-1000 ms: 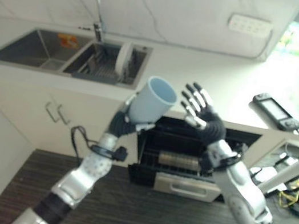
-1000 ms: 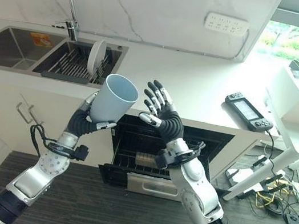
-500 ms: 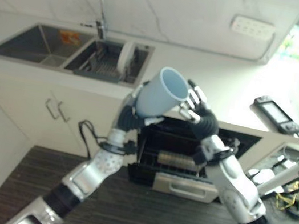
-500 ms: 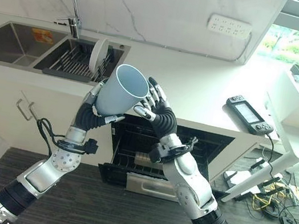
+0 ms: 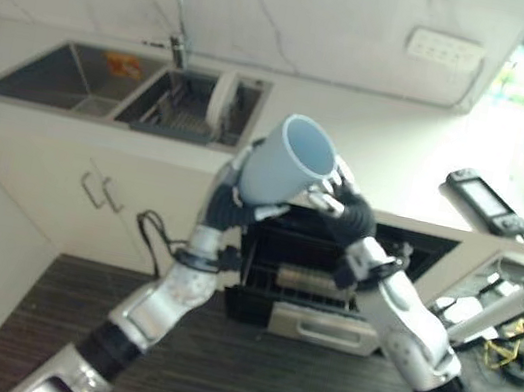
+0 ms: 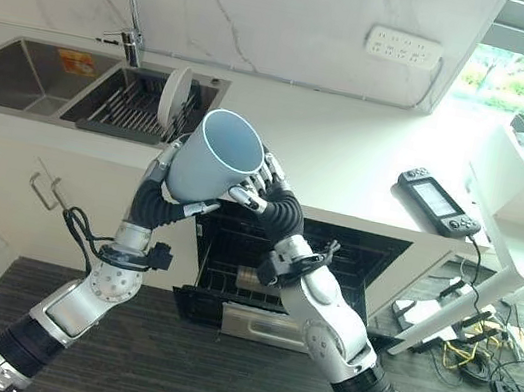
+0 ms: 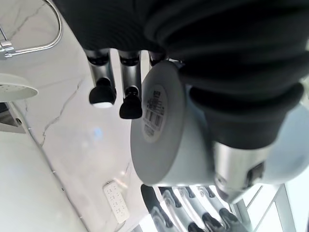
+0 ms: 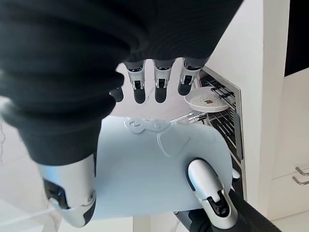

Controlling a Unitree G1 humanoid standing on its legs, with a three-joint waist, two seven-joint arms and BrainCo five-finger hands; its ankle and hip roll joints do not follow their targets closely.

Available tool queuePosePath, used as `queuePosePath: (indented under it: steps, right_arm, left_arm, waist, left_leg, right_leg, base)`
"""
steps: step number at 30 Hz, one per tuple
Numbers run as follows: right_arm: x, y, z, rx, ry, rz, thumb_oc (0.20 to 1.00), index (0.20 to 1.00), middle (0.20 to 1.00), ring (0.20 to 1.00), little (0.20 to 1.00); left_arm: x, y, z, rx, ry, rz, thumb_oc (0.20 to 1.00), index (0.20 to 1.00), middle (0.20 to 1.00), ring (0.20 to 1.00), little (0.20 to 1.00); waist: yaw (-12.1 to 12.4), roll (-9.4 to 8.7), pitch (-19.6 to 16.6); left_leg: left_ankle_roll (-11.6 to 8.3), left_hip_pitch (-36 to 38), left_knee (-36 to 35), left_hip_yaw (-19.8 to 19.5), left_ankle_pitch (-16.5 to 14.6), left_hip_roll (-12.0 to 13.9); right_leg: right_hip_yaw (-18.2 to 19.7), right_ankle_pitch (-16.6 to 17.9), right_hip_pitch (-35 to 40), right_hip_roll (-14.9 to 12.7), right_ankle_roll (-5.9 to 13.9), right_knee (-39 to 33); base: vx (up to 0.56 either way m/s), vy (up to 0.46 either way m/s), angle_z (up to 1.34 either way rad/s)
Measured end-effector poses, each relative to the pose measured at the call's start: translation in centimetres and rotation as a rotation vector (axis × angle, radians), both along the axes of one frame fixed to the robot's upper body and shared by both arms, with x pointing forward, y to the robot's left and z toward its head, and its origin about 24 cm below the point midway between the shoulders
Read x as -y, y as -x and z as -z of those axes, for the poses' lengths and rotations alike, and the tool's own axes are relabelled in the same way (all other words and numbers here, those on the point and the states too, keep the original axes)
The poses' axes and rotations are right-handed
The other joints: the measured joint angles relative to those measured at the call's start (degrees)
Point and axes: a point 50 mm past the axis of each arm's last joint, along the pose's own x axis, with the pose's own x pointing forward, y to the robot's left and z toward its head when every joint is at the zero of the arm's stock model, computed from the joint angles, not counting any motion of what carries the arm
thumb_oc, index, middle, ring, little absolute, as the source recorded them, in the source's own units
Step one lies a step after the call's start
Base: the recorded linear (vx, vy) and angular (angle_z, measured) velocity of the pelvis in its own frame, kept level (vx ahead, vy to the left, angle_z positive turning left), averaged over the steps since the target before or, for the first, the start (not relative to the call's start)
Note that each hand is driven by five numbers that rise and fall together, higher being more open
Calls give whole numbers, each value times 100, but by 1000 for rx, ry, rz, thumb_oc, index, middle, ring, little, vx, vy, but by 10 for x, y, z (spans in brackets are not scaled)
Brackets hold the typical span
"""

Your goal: Place the dishes in the dishwasher.

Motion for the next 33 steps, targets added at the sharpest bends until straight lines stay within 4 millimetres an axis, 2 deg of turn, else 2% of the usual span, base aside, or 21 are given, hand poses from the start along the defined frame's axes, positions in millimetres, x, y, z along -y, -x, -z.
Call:
queuePosePath:
  steps: [2,8,13,21,22,23,24,33]
  right_arm:
    - [-2,0,1,-18,2,4,1000,1000,1000,1000,1000]
    - [-17,-4,-14,17,-5,-1,1000,1000,1000,1000,1000]
    - [-17,-6,-18,18,-4,30,1000,1000,1000,1000,1000]
    - [-20,-8,-18,14,22,60,1000,1000,1000,1000,1000]
    - [-21,-8,-17,12,33,60,576,576,576,576,576]
    - [-21,-8,-17,13,34,60,482,482,482,482,482]
    - [-18,-10,-17,24,56,80,200,200,200,200,200]
    - [-15,-16,-11,28,112,111,200,200,200,200,200]
  left_arm:
    - [1,0,2,-16,-13,17,200,200,200,200,200]
    - [5,1,5,-45,-9,19,200,200,200,200,200]
    - [5,0,8,-77,8,18,200,200,200,200,200]
    - [7,2,19,-175,61,43,200,200,200,200,200]
    - [7,3,20,-179,61,41,200,200,200,200,200]
    - [6,2,20,-185,59,34,200,200,200,200,200]
    - [3,1,22,-192,49,19,200,200,200,200,200]
    - [0,2,26,-212,18,29,200,200,200,200,200]
  waist:
    - [7,-15,14]
    - [19,20,52]
    - [154,29,68]
    - [209,23,74]
    - [222,21,76]
    - [234,18,78]
    - [273,10,82]
    - [315,-19,98]
  left_leg:
    - [0,-1,0,1,0,0]
    - [0,2,1,3,0,1]
    - [0,2,1,0,0,-3]
    - [0,0,1,-15,1,-4]
    - [0,0,1,-16,1,-4]
    - [0,0,1,-17,1,-4]
    - [-1,-2,1,-30,2,-4]
    - [-4,-15,1,-138,3,-10]
  right_leg:
    - [0,0,-1,0,0,0]
    - [2,0,-1,0,0,0]
    - [1,0,2,-1,0,0]
    - [-14,-1,11,-1,1,0]
    - [-14,-1,12,-1,1,0]
    - [-15,-1,14,-1,1,0]
    - [-29,-2,21,-2,1,0]
    - [-138,-34,77,-1,-1,0]
  base:
    - [0,0,0]
    - [0,0,0]
    - [0,0,0]
    - [0,0,0]
    - [0,0,0]
    - [0,0,0]
    - [0,0,0]
    - [16,-1,6]
